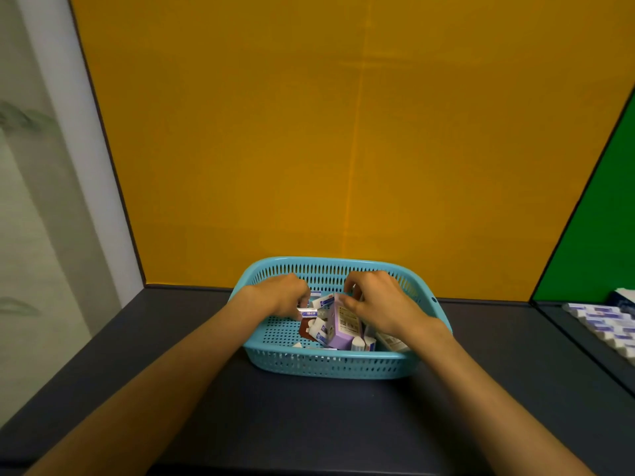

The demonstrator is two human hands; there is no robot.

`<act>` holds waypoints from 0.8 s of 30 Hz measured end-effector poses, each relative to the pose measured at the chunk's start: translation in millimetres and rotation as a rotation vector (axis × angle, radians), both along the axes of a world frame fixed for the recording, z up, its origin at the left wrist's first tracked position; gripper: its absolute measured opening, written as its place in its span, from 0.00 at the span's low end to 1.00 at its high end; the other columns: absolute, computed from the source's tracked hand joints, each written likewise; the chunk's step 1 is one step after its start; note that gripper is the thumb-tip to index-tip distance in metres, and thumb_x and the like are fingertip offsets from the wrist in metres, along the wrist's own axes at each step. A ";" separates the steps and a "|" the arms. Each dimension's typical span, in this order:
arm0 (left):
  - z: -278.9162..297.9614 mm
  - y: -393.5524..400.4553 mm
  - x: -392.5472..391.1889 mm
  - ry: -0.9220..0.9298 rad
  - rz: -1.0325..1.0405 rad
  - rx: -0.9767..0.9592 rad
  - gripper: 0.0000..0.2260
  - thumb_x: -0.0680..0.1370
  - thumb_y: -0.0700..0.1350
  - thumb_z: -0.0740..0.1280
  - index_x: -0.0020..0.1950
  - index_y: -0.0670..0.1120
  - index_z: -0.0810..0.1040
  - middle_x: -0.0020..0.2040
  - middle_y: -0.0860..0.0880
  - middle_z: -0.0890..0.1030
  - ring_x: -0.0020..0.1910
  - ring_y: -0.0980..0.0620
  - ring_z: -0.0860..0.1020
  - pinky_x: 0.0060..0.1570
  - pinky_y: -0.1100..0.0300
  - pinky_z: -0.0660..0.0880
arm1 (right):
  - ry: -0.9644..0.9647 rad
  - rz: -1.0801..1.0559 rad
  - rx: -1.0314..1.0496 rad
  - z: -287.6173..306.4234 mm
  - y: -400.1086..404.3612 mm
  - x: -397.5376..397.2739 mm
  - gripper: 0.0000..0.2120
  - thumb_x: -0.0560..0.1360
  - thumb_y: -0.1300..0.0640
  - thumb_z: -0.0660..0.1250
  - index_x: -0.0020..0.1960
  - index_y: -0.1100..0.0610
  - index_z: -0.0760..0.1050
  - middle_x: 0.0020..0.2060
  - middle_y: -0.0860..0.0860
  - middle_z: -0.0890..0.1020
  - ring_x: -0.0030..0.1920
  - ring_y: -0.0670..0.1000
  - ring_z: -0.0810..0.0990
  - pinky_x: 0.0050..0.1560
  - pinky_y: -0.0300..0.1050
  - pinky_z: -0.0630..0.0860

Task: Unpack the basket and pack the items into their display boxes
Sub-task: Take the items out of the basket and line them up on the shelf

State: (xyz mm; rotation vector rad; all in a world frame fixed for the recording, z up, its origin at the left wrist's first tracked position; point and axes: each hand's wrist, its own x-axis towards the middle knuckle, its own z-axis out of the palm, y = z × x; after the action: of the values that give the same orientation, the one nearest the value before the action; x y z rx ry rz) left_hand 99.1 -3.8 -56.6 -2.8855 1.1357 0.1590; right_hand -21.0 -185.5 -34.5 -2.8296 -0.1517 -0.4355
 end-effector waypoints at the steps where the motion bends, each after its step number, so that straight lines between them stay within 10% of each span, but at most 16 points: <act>1: 0.2 0.6 -1.5 0.003 -0.001 0.001 0.10 0.75 0.48 0.74 0.52 0.49 0.76 0.47 0.53 0.74 0.48 0.51 0.75 0.49 0.56 0.74 | 0.000 -0.016 -0.004 -1.1 1.5 -0.1 0.09 0.78 0.47 0.68 0.49 0.53 0.76 0.42 0.49 0.82 0.40 0.49 0.80 0.39 0.42 0.74; 15: 35.1 57.7 -43.9 -0.089 0.005 -0.658 0.11 0.79 0.48 0.70 0.61 0.50 0.79 0.51 0.53 0.76 0.48 0.58 0.74 0.44 0.64 0.69 | 0.221 -0.186 -0.130 -4.8 29.0 -1.2 0.30 0.66 0.27 0.70 0.43 0.53 0.67 0.43 0.50 0.77 0.47 0.54 0.75 0.44 0.49 0.71; 24: 16.0 79.5 -77.0 -0.151 -0.030 -0.930 0.12 0.79 0.48 0.69 0.63 0.50 0.78 0.51 0.55 0.75 0.51 0.61 0.74 0.46 0.70 0.69 | 0.231 -0.223 -0.172 -0.4 48.0 -10.0 0.21 0.67 0.41 0.74 0.36 0.53 0.66 0.34 0.48 0.72 0.41 0.55 0.75 0.40 0.46 0.69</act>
State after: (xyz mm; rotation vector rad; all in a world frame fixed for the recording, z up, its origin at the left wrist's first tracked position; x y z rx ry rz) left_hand 22.1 75.7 -40.5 -3.5113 1.5191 -0.7841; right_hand -31.1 -137.5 -34.9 -3.0526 0.1830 -0.1416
